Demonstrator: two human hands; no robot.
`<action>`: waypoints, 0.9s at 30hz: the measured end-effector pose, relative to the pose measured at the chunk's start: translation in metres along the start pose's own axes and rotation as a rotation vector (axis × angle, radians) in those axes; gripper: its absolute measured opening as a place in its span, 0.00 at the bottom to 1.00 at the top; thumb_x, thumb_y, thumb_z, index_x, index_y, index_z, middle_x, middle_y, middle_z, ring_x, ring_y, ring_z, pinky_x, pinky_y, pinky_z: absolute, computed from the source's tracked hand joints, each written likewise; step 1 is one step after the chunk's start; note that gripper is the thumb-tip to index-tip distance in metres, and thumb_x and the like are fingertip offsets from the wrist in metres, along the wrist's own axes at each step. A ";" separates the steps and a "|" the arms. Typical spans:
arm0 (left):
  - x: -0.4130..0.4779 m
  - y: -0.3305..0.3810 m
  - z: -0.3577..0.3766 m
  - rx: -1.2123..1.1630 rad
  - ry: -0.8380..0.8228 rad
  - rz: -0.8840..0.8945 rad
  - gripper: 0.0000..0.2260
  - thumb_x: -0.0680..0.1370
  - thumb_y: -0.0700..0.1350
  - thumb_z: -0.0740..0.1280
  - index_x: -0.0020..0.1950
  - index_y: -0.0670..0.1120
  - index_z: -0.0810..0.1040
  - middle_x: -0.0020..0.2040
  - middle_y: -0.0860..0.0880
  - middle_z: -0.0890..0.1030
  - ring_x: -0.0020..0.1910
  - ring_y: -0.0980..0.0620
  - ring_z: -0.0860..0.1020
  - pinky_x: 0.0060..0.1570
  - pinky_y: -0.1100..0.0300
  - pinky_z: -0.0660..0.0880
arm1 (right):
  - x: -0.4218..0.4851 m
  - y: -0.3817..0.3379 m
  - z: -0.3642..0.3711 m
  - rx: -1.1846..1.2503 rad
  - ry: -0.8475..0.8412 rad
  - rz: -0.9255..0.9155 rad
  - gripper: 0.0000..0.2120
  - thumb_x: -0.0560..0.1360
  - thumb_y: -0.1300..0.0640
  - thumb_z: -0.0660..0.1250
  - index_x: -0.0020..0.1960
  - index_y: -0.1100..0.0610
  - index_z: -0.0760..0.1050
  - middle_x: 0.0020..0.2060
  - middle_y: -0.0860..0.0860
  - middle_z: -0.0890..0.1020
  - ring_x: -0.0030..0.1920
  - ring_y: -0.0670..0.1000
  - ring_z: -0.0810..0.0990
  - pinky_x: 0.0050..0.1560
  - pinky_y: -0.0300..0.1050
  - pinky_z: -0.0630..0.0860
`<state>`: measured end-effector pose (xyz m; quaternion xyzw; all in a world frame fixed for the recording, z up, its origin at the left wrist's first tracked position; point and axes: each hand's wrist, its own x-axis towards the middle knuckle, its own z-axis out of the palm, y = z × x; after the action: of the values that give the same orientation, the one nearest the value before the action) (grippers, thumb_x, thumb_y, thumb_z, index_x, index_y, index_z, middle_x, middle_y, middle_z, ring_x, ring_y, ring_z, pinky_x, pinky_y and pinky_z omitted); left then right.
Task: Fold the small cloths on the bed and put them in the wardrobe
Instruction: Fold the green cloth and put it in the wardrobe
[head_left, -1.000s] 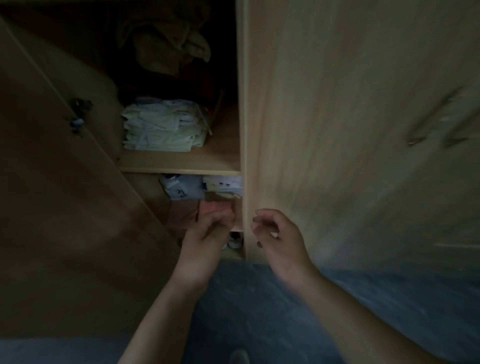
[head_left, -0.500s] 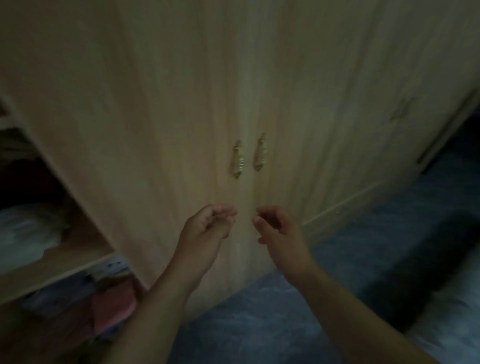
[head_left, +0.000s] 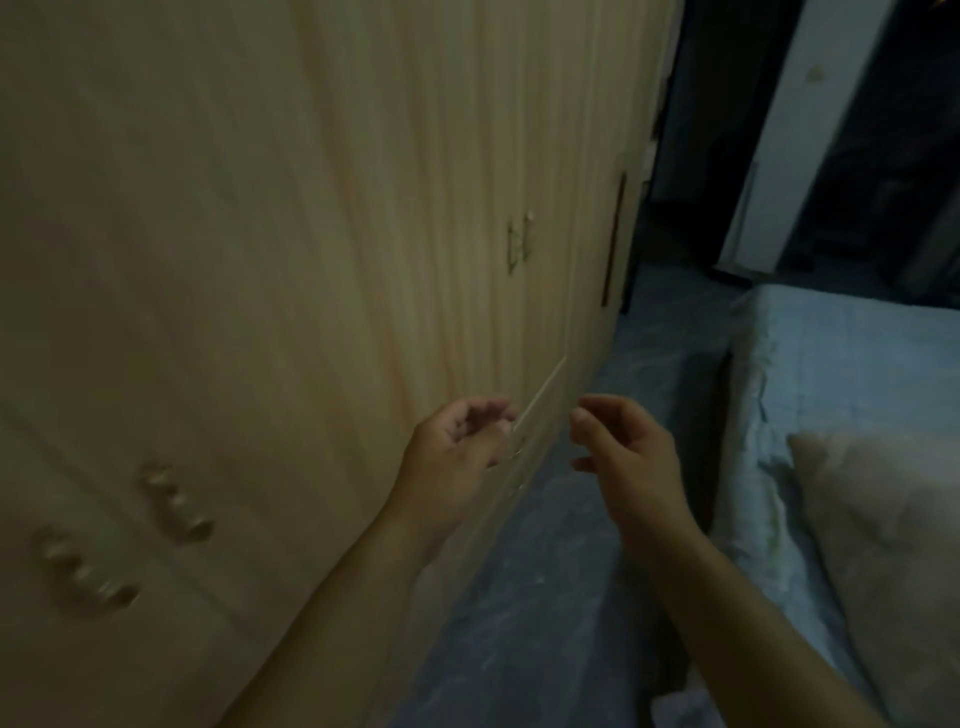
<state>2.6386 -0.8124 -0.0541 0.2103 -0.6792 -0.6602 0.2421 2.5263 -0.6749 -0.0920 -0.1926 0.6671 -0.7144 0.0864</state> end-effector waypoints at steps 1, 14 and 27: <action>0.018 0.004 0.017 -0.003 -0.031 0.010 0.08 0.80 0.38 0.69 0.54 0.50 0.83 0.52 0.52 0.87 0.56 0.50 0.84 0.53 0.56 0.81 | 0.018 -0.002 -0.014 -0.005 0.023 -0.018 0.06 0.78 0.53 0.70 0.54 0.44 0.80 0.47 0.44 0.85 0.47 0.44 0.84 0.42 0.40 0.81; 0.226 0.017 0.162 -0.059 -0.306 0.076 0.09 0.80 0.39 0.68 0.55 0.51 0.83 0.52 0.54 0.87 0.55 0.55 0.84 0.51 0.60 0.81 | 0.198 -0.009 -0.120 -0.108 0.309 -0.065 0.08 0.77 0.51 0.70 0.56 0.44 0.79 0.48 0.40 0.83 0.49 0.40 0.83 0.41 0.38 0.81; 0.454 0.018 0.289 -0.134 -0.552 0.059 0.09 0.81 0.37 0.67 0.59 0.45 0.82 0.55 0.49 0.86 0.57 0.52 0.83 0.56 0.52 0.81 | 0.391 0.006 -0.181 -0.136 0.654 -0.098 0.06 0.77 0.55 0.72 0.53 0.47 0.81 0.45 0.45 0.85 0.47 0.47 0.84 0.42 0.46 0.84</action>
<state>2.1034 -0.8572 -0.0158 -0.0136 -0.6802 -0.7284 0.0805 2.0988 -0.6581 -0.0417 0.0097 0.6957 -0.6954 -0.1796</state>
